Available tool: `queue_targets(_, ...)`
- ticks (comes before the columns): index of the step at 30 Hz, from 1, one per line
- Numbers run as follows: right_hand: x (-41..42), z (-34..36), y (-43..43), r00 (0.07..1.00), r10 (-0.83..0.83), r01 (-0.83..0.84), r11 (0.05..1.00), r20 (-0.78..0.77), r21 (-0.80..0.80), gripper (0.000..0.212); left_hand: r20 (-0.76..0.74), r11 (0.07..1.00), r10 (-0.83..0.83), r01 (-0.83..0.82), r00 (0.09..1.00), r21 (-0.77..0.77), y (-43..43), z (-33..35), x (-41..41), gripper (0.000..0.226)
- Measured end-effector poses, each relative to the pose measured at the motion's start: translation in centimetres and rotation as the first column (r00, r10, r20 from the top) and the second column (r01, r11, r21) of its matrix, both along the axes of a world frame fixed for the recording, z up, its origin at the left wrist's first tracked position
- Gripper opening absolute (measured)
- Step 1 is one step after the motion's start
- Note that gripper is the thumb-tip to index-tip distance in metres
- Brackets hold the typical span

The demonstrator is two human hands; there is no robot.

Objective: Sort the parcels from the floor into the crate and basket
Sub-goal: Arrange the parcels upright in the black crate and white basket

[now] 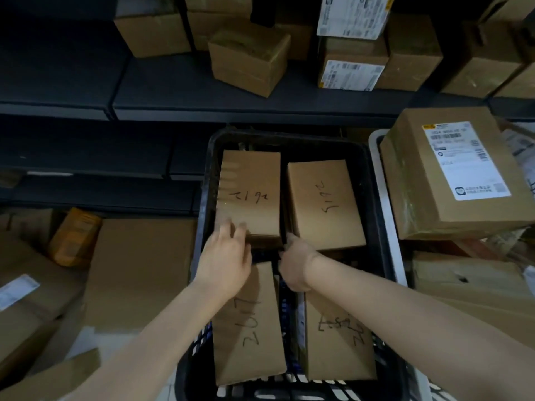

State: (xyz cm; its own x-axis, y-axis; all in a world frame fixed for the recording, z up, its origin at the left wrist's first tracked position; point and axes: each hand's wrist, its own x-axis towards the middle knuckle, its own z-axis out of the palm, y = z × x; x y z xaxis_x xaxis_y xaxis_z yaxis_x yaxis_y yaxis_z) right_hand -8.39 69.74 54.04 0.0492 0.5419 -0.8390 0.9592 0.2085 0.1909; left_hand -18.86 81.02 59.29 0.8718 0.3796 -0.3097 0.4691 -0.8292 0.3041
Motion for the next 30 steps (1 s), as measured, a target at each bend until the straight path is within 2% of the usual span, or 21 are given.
queue_targets(2,-0.8,-0.4,0.3,0.992,0.089,-0.077,0.989,0.090,-0.125,0.056,-0.175,1.000,0.024,-0.023,0.984,0.009,-2.7,0.3,-2.4,0.070)
queue_targets(4,-1.2,-1.6,0.6,0.978,0.104,-0.066,0.976,0.181,-0.209,0.063,-0.428,1.000,0.014,-0.013,0.904,0.004,-5.4,0.1,-4.3,0.092)
queue_targets(6,-1.1,-1.7,0.9,0.968,0.079,-0.026,0.975,0.238,-0.219,0.069,-0.550,0.999,0.003,-0.026,0.835,-0.034,-6.9,-0.7,-5.3,0.108)
queue_targets(10,-0.3,0.2,1.5,0.978,0.043,-0.020,0.994,0.205,-0.111,0.071,-0.578,0.996,-0.075,0.029,0.813,-0.089,-6.8,-1.1,-5.2,0.116)
queue_targets(13,0.2,2.0,1.0,0.980,0.007,0.004,0.999,0.200,-0.054,0.071,-0.606,0.993,-0.109,0.060,0.788,-0.101,-6.3,-0.5,-5.3,0.112)
queue_targets(14,0.1,3.0,1.0,0.984,-0.080,0.087,0.996,0.157,-0.034,0.066,-0.614,0.993,-0.108,0.061,0.782,-0.097,-6.1,0.0,-5.1,0.109)
queue_targets(15,0.0,4.1,1.0,0.970,-0.237,0.237,0.971,0.045,0.010,0.055,-0.605,0.995,-0.084,0.037,0.792,-0.090,-5.8,0.6,-4.8,0.104)
queue_targets(16,-0.1,5.3,1.1,0.882,-0.448,0.461,0.884,-0.144,0.076,0.040,-0.548,0.997,-0.040,-0.004,0.836,-0.078,-5.4,1.2,-4.4,0.097)
queue_targets(17,0.0,6.4,1.2,0.693,-0.633,0.698,0.708,-0.345,0.106,0.024,-0.422,0.998,0.011,-0.037,0.907,-0.054,-5.0,1.8,-3.7,0.087)
queue_targets(18,0.3,7.5,1.4,0.482,-0.721,0.864,0.486,-0.498,0.132,0.017,-0.228,0.999,0.048,-0.052,0.973,-0.011,-4.5,2.1,-2.9,0.076)
queue_targets(19,0.9,7.9,1.6,0.294,-0.741,0.955,0.245,-0.604,0.165,0.017,-0.024,0.997,0.059,-0.058,0.998,0.041,-3.7,2.1,-1.9,0.067)
queue_targets(20,1.5,7.8,2.0,0.134,-0.729,0.985,0.022,-0.671,0.172,0.022,0.112,0.995,0.042,-0.052,0.993,0.083,-2.8,2.0,-0.6,0.063)
queue_targets(21,2.1,7.3,2.5,-0.050,-0.702,0.982,-0.163,-0.710,0.092,0.032,0.130,0.992,-0.010,-0.006,0.991,0.122,-1.8,1.7,0.8,0.066)
queue_targets(22,2.5,6.7,3.1,-0.250,-0.641,0.951,-0.305,-0.726,-0.058,0.043,0.067,0.984,-0.071,0.059,0.995,0.166,-0.9,1.1,2.1,0.076)
queue_targets(23,2.5,6.0,3.7,-0.437,-0.555,0.882,-0.418,-0.708,-0.217,0.050,-0.030,0.970,-0.129,0.133,0.991,0.204,0.0,0.1,3.3,0.086)
queue_targets(24,2.4,5.3,4.1,-0.586,-0.461,0.790,-0.509,-0.667,-0.342,0.054,-0.119,0.954,-0.173,0.196,0.978,0.228,0.8,-0.8,4.2,0.095)
queue_targets(25,2.4,4.5,4.3,-0.685,-0.368,0.696,-0.584,-0.629,-0.418,0.055,-0.190,0.937,-0.197,0.241,0.962,0.252,1.5,-1.8,4.9,0.102)
queue_targets(27,2.3,3.3,4.3,-0.810,-0.194,0.515,-0.687,-0.553,-0.513,0.063,-0.258,0.912,-0.229,0.300,0.939,0.281,2.5,-3.3,5.5,0.109)
queue_targets(30,2.5,1.8,4.6,-0.880,-0.044,0.334,-0.766,-0.474,-0.549,0.072,-0.274,0.886,-0.273,0.352,0.922,0.302,2.7,-3.8,5.5,0.102)
